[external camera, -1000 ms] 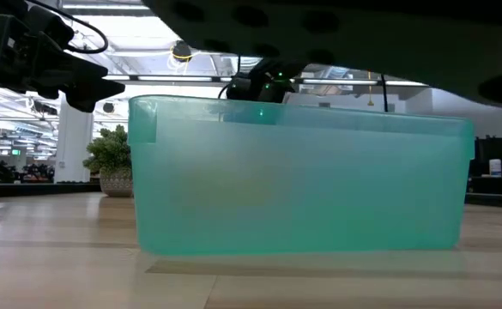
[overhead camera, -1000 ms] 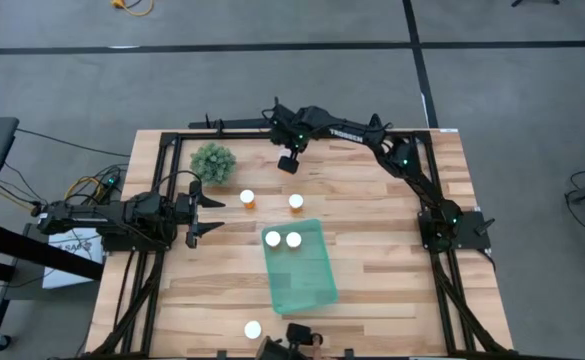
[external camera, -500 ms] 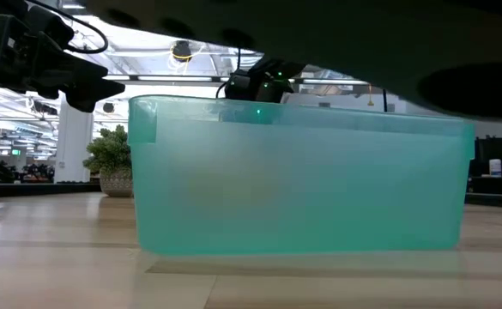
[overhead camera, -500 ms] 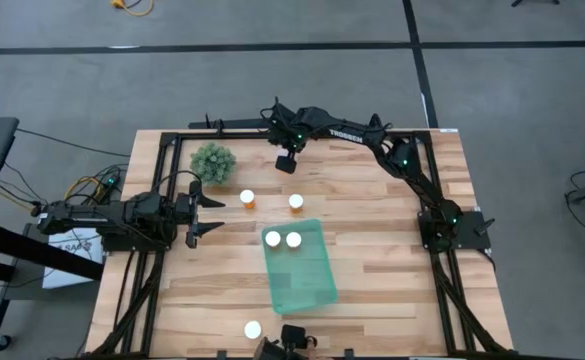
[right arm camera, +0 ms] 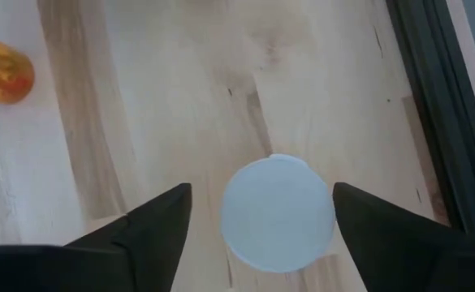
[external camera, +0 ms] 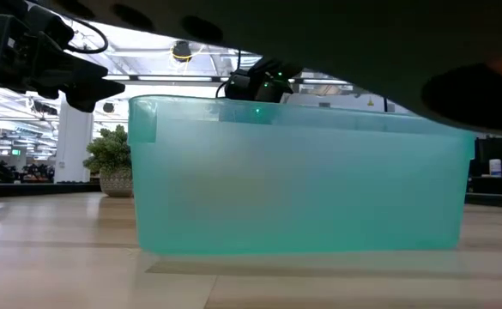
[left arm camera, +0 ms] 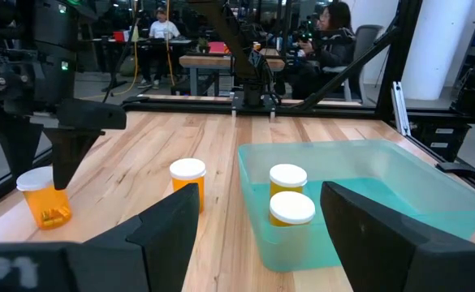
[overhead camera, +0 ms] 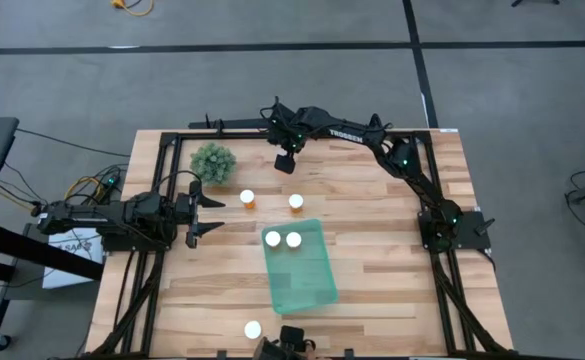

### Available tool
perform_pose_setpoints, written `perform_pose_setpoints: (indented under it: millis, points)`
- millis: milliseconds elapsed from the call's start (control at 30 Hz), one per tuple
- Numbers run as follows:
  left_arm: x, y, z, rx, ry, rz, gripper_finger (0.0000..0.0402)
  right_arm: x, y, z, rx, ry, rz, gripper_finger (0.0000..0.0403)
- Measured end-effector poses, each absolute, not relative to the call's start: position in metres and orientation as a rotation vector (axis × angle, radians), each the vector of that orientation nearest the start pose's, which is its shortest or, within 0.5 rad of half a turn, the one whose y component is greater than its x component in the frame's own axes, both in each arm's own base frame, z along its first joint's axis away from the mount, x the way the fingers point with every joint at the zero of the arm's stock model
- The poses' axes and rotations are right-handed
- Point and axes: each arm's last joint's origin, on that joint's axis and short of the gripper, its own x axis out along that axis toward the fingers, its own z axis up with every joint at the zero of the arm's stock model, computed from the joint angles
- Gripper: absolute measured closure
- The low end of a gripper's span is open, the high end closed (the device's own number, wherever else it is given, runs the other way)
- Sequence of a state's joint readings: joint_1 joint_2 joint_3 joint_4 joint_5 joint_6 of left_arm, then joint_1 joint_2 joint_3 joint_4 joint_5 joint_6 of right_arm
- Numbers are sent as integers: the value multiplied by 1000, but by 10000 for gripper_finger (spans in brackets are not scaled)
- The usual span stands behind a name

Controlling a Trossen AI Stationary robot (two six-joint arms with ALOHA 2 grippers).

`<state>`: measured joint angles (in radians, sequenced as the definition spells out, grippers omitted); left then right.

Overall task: Pick and place pill bottles into a basket
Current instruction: Put the orange pill bottle into the green bin

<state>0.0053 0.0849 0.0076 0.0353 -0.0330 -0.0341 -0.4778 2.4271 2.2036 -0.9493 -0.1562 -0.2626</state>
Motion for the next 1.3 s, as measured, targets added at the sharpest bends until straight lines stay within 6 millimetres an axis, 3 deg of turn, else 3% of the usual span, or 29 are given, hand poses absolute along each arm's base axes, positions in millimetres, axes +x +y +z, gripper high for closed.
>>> perform_pose_setpoints:
  millis: [333, 667, 933, 1133, 1300]
  points:
    - [102, 2, 163, -33, 42, 39, 154, 453, -230, 192, 138, 1148, -133, 141]
    - [102, 2, 163, -33, 42, 39, 154, 453, -229, 192, 138, 1148, -132, 209]
    - [102, 2, 163, -33, 42, 39, 154, 454, -226, 192, 135, 1152, -127, 188]
    - [102, 1, 163, -34, 42, 39, 154, 455, -225, 192, 135, 1153, -124, 214]
    - [102, 1, 163, -33, 42, 39, 154, 454, -225, 193, 136, 1156, -123, 212]
